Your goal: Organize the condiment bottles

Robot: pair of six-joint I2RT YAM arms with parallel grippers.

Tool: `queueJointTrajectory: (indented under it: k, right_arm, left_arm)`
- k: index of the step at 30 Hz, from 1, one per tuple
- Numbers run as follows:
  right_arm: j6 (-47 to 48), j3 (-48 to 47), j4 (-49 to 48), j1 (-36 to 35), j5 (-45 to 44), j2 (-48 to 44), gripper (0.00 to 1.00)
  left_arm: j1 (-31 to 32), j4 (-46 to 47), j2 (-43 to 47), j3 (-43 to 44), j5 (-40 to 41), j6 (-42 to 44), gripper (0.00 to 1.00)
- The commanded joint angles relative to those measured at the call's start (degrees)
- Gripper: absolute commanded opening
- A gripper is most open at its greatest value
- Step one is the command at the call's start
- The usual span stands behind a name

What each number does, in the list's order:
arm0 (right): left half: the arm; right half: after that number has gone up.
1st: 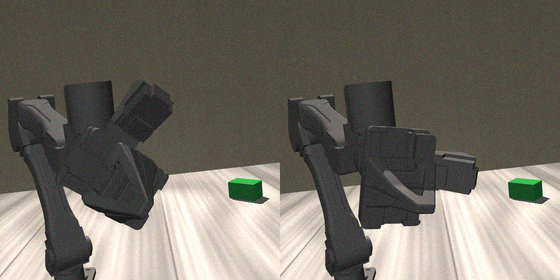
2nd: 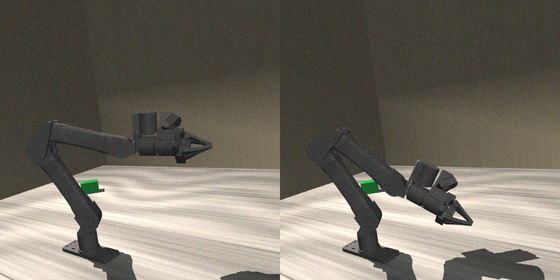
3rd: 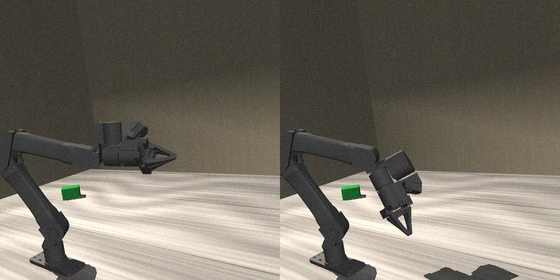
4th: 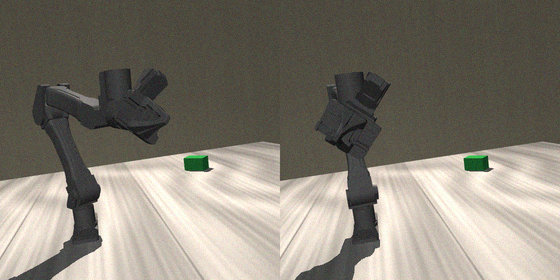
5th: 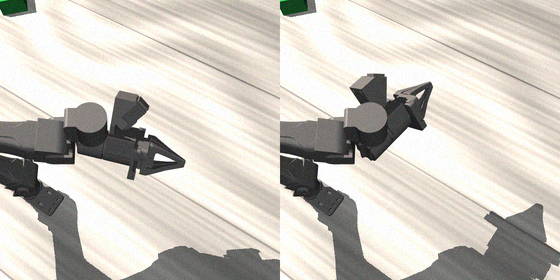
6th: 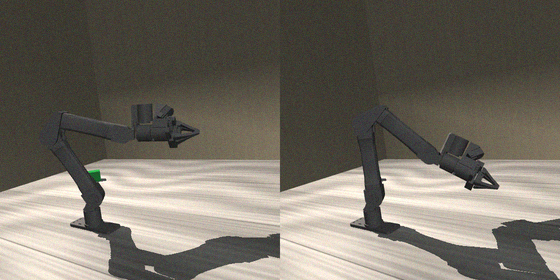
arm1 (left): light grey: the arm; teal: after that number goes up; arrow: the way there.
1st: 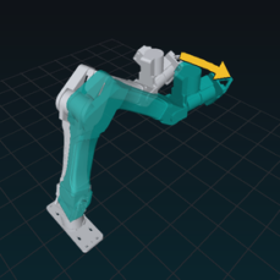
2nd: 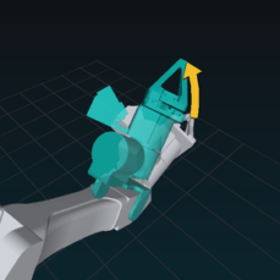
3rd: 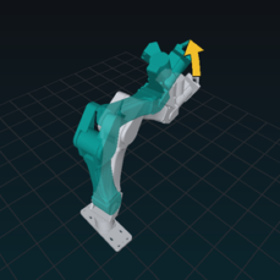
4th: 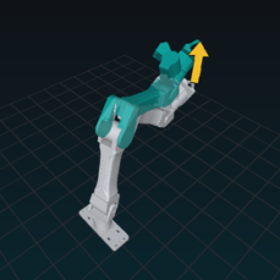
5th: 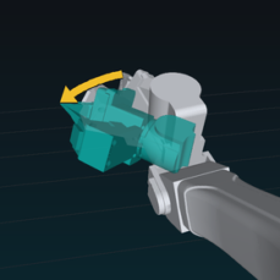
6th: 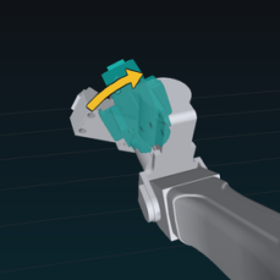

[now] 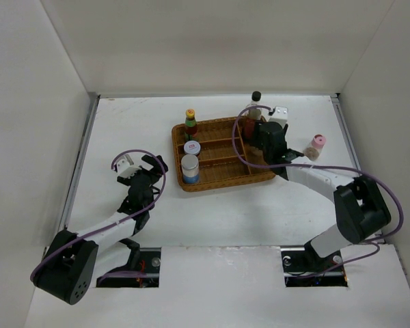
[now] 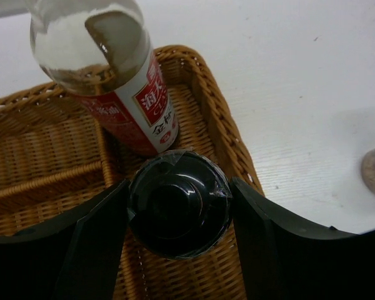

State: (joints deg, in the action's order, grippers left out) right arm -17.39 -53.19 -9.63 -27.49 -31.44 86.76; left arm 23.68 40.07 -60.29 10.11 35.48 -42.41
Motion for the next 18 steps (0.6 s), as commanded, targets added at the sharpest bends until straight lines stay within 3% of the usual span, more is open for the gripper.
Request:
queueJointTrajectory:
  k: [1,11,18]
  right_arm:
    - [-0.7,-4.0,-7.2,-0.4,0.2,1.2,0.61]
    - [-0.9,-4.6,-8.4,-0.4,0.1,6.8,0.70]
    - [-0.2,-3.9,-7.1,-0.5,-0.2,4.0,0.90]
  left_arm:
    - [0.1,2.5,0.4,1.4,-0.3,-0.3,1.00]
    - [0.1,2.5,0.1,1.5,-0.3,-0.3,1.00]
    - [0.1,2.5,0.2,1.4,-0.3,-0.3,1.00]
